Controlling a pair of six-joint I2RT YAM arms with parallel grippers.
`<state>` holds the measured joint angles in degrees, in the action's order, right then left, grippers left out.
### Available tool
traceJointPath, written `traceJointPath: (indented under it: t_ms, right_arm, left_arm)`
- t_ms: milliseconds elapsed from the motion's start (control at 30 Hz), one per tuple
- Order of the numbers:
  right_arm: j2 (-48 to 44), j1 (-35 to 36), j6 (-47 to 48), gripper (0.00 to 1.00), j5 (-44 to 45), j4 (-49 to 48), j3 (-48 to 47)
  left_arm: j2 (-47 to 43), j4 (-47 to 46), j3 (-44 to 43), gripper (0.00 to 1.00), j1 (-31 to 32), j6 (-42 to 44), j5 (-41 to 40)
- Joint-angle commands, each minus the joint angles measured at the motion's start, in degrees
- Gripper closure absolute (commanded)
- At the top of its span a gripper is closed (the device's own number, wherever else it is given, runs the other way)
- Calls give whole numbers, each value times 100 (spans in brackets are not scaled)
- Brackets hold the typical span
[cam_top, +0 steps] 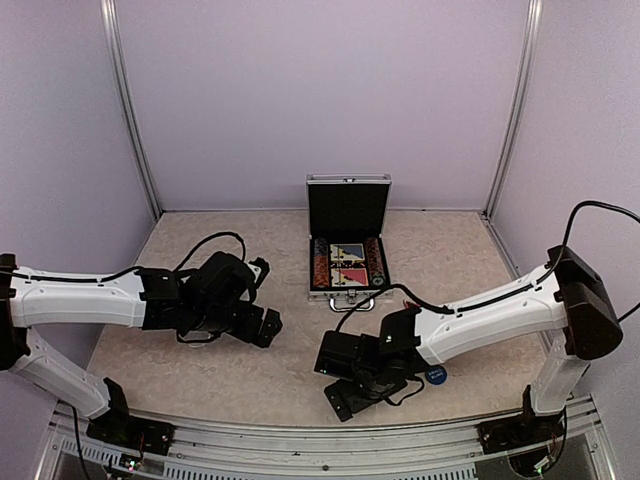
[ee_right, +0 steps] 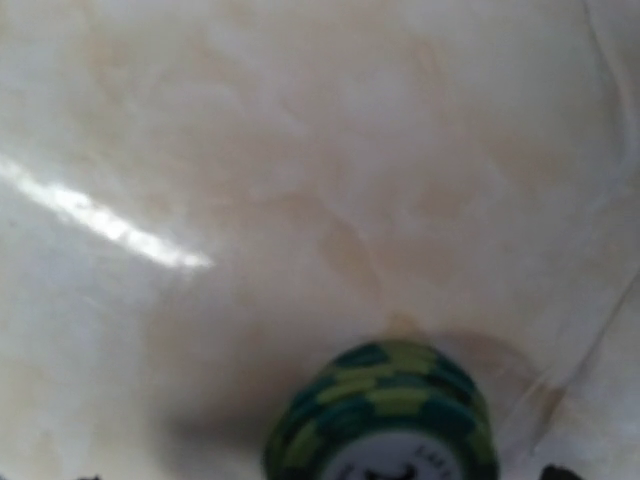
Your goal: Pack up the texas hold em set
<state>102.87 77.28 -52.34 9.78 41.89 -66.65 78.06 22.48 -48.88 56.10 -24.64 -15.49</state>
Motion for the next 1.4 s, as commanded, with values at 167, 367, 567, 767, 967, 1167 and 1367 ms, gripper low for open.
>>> traceJointPath:
  t_ms: [167,367,567,767,967,1167,1367]
  right_arm:
    - [-21,-203,228,10,-103,-339,337]
    - [-40,-316,318,17,-178,-502,496]
    - [27,-352,423,26,-208,-532,418]
    - [170,-353,475,35,-189,-358,226]
    - [150,-327,391,41,-194,-259,247]
    - [265,-256,340,43,-95,-46,106]
    - [375,-211,356,50,-38,60,-9]
  left_arm:
    - [44,-122,-174,1,-4,-39,-65]
    - [95,-138,-186,1,7,-54,-51]
    - [139,-163,-157,1,6,-51,-51]
    - [165,-175,-156,1,4,-32,-63]
    - [161,-187,-122,1,6,-15,-77]
    - [157,-191,-113,1,3,10,-91]
    - [167,-191,-105,1,-2,12,-99]
